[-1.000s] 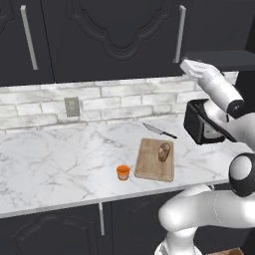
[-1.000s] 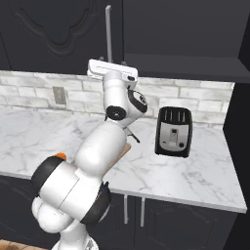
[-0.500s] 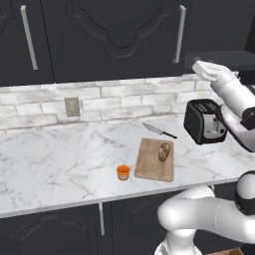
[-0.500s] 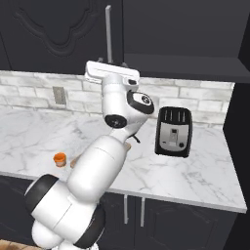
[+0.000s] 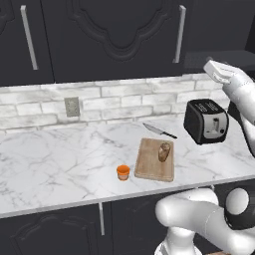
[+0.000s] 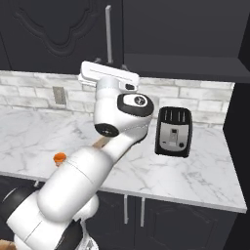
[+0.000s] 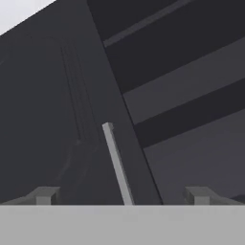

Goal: Pick the bread, place it on the cutting board, pick the jam, place it on the counter, and close the cabinet.

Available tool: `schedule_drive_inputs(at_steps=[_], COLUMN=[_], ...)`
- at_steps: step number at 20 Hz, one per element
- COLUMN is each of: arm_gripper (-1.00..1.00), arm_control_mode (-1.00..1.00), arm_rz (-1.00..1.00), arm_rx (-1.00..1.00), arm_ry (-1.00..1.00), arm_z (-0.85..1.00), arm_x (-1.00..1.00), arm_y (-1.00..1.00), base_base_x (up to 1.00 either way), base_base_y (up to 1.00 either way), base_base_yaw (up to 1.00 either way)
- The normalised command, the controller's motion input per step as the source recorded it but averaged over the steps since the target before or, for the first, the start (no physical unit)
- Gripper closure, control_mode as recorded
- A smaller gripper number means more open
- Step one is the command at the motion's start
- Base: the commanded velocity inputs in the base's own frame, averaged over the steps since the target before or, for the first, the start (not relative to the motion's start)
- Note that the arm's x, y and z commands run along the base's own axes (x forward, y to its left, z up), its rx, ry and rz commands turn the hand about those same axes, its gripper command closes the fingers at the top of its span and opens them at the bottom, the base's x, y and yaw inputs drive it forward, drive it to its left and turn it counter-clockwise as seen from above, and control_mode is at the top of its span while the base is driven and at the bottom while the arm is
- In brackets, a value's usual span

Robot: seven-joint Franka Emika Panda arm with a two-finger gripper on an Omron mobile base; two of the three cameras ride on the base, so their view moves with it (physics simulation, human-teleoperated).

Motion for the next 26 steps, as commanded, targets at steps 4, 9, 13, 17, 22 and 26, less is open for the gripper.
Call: schedule_drive_inputs(at_steps=[4,9,13,17,22,26], arm_gripper=[-1.0,-1.0,-1.0,-1.0,-1.0,-1.0], arm_control_mode=[-1.0,-1.0,-1.0,-1.0,-1.0,-1.0], arm_rz=[0.0,0.0,0.0,0.0,0.0,0.0], arm_rx=[0.0,0.0,0.0,0.0,0.0,0.0], arm_ry=[0.0,0.0,0.0,0.0,0.0,0.0], arm_z=[0.08,0.09,0.09,0.08,0.13,0.21], arm_x=[-0.51,-0.43,-0.37,-0.37,-0.39,-0.47], arm_y=[-0.22,-0.23,-0.24,-0.27,-0.3,-0.33], base_base_x=[0.0,0.0,0.0,0.0,0.0,0.0], base_base_y=[0.0,0.0,0.0,0.0,0.0,0.0], base_base_yaw=[0.0,0.0,0.0,0.0,0.0,0.0])
